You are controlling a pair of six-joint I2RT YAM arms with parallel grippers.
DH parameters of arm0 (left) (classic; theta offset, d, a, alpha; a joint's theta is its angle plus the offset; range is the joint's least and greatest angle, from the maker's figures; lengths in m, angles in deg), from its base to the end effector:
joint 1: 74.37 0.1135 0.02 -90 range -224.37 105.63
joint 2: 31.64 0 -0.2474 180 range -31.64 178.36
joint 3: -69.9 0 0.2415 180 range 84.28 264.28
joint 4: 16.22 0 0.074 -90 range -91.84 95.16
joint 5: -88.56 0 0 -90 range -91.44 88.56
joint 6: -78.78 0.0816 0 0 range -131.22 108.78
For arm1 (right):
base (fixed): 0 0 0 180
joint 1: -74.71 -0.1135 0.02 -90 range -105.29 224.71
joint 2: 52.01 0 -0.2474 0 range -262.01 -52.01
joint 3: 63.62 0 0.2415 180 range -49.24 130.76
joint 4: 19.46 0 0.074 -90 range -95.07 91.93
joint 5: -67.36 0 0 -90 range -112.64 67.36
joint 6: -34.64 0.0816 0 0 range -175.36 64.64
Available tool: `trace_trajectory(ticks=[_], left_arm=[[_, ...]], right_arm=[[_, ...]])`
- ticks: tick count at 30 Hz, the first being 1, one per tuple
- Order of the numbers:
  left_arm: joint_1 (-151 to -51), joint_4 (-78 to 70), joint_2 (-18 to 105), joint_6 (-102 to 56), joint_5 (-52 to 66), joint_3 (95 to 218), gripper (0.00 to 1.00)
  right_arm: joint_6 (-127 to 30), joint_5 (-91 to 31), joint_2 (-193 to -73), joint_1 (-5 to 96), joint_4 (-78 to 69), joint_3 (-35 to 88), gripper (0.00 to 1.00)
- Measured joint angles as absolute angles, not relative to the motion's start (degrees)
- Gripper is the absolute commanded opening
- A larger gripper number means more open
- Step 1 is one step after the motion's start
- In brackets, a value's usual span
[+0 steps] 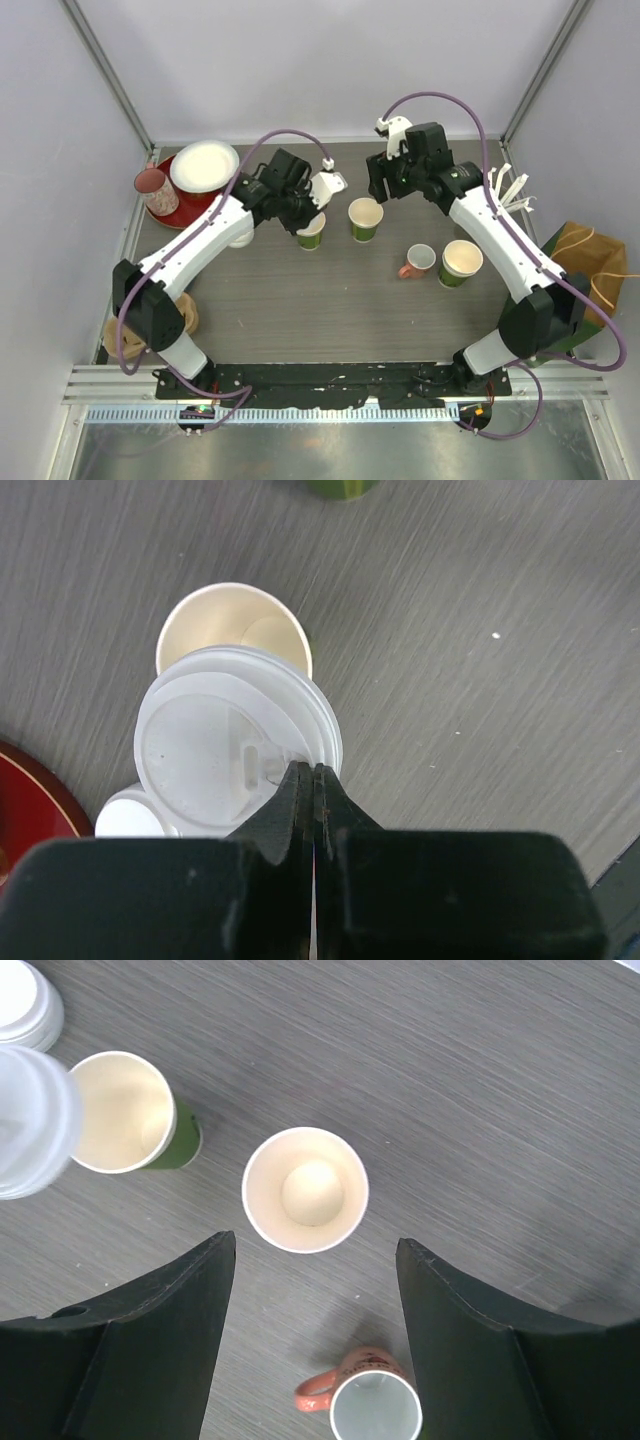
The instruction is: Pack the takeout coffee
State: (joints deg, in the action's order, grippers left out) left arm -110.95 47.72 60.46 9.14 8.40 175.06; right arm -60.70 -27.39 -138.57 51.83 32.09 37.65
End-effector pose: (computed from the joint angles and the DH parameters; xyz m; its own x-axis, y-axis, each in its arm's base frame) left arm 0.2822 -0.2268 0.2955 -0.3497 0.6864 -0.6377 0.8484 0.5207 0.0952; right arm 0.3319 0.1474 0.3287 -0.5083 -0.3152 -0.8015 -0.4980 0.8668 -0.0250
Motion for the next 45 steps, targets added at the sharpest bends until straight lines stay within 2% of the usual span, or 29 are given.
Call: trace_trajectory(ticks=[12,22,45], left_arm=[[-113.79,40.82,66.79,11.52,1.61,172.31,0.00],[-113.79,39.09,71.08,11.76,1.37,172.31,0.00],[-112.46,39.55,71.91,11.54,4.75,173.53,0.01]], right_arm=[[-59.81,-28.77,-137.74,51.24,31.02,35.05,0.71],[-59.94,-28.77,-137.48,51.24,30.76,33.52,0.71],[-60.18,-28.79,-137.13,51.24,30.78,33.24,0.71]])
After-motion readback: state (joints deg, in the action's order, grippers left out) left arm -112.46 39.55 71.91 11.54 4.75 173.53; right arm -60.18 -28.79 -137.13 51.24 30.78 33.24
